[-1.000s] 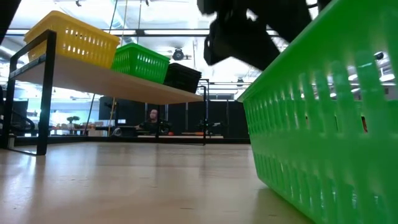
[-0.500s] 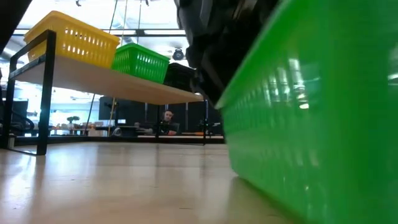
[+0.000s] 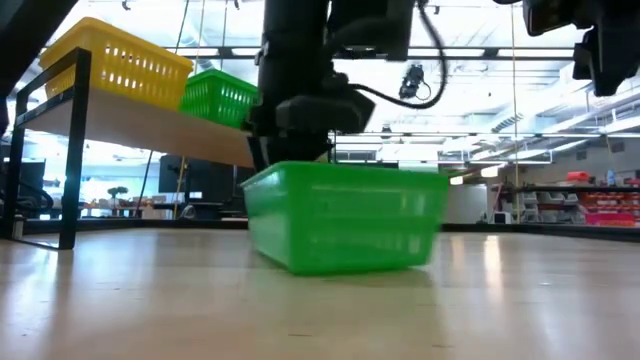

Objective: Stack baskets on shelf by color
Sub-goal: Stack the green bin on top of the other green bins on the shelf

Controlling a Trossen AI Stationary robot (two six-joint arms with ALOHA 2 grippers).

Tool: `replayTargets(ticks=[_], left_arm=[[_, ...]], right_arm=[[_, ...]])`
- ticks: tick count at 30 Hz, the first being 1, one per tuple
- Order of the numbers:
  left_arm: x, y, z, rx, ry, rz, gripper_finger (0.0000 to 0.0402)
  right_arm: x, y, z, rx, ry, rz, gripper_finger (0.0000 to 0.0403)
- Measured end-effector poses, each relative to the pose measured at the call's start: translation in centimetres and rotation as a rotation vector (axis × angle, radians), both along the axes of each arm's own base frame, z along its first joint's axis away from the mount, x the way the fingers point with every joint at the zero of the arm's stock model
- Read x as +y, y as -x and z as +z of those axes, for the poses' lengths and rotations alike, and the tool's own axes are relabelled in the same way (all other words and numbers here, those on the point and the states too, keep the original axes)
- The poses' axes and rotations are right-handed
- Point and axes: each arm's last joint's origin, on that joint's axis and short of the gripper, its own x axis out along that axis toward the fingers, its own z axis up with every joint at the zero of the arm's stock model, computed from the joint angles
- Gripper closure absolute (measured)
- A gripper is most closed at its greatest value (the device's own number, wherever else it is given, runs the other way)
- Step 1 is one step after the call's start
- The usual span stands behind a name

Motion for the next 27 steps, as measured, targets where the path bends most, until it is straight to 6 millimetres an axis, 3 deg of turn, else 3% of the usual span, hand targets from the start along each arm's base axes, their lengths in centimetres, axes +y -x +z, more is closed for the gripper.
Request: replayTargets(ticks=[4, 7, 12, 16, 21, 27], left_arm=[[1.3, 0.2, 1.6, 0.024, -0.085, 0.076, 0.0230], [1.2, -0.9, 3.9, -0.058, -0.086, 0.007, 0.0230], [-0.8, -2.8, 8.6, -0.260, -0.063, -0.350, 0.0230], [-2.5, -2.8, 11.3, -0.300, -0.084, -0.687, 0.0230], [-3.0, -1.8, 11.1, -0.181, -0.035, -0.938, 0.0230], [-1.6, -1.4, 8.7, -0.049, 0.002, -0.949, 0.0230]], right_arm=[[0.0, 0.0, 0.0, -0.001, 0.002, 0.001, 0.0250], [0.0, 0.0, 0.0, 0.000, 0.003, 0.002, 0.0250], [0.0, 0.0, 0.0, -0.002, 0.012, 0.024, 0.0250], [0.0, 0.0, 0.0, -0.001, 0.007, 0.028, 0.0250], [0.1, 0.0, 0.0, 0.007, -0.018, 0.018, 0.0250], [0.7, 0.1, 0.1, -0.002, -0.038, 0.013, 0.0250]])
